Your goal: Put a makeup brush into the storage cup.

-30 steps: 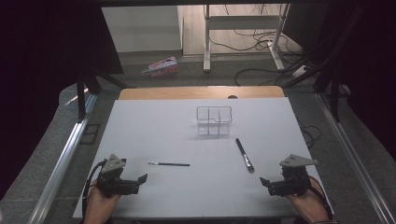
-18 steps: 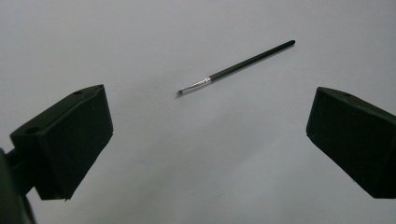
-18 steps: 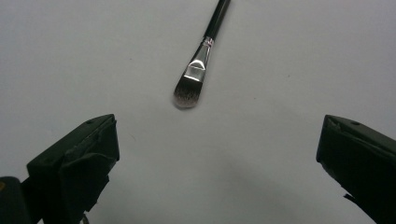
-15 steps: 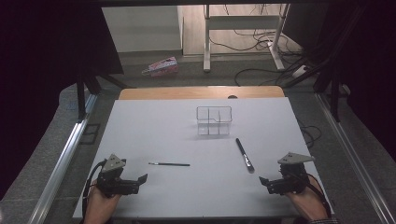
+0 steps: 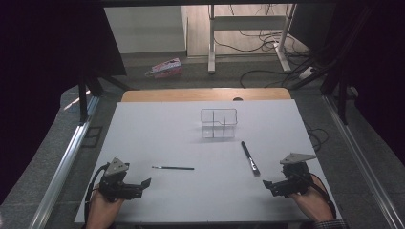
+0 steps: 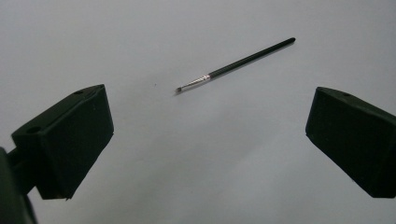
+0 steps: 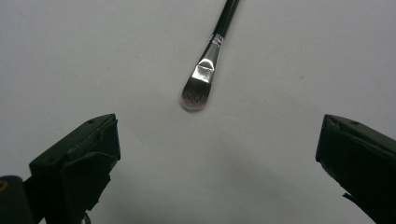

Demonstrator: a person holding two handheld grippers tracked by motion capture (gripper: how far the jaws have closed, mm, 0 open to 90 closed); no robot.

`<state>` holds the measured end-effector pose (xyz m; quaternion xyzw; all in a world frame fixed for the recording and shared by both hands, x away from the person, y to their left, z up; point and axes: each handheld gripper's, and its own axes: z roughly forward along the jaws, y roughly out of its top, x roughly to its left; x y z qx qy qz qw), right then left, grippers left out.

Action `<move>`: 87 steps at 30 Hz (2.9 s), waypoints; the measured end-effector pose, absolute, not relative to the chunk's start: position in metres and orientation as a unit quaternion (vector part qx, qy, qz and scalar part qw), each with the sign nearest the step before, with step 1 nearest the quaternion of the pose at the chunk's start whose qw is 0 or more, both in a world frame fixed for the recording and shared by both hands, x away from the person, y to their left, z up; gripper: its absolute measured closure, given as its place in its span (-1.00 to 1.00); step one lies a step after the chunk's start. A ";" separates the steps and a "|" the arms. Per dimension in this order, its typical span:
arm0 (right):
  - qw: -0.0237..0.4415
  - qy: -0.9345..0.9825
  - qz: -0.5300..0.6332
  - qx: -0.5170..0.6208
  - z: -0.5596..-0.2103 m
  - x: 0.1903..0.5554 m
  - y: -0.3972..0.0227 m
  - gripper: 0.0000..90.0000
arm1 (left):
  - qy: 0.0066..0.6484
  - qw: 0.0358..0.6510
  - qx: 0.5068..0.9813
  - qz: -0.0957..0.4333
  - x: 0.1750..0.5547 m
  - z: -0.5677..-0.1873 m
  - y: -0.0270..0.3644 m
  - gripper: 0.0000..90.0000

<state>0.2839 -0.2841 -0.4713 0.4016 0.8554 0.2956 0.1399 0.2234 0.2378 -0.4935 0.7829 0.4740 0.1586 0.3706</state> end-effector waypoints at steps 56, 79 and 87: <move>0.110 0.873 0.209 0.426 -0.460 0.355 -0.257 -0.97 | 0.478 0.365 0.783 0.158 0.223 -0.494 0.239 -0.97; 0.095 0.877 0.203 0.424 -0.463 0.379 -0.224 -0.76 | 0.476 0.364 0.785 0.159 0.222 -0.494 0.239 -0.97; 0.092 0.881 0.204 0.417 -0.465 0.385 -0.209 -0.62 | 0.470 0.364 0.788 0.161 0.222 -0.494 0.238 -0.97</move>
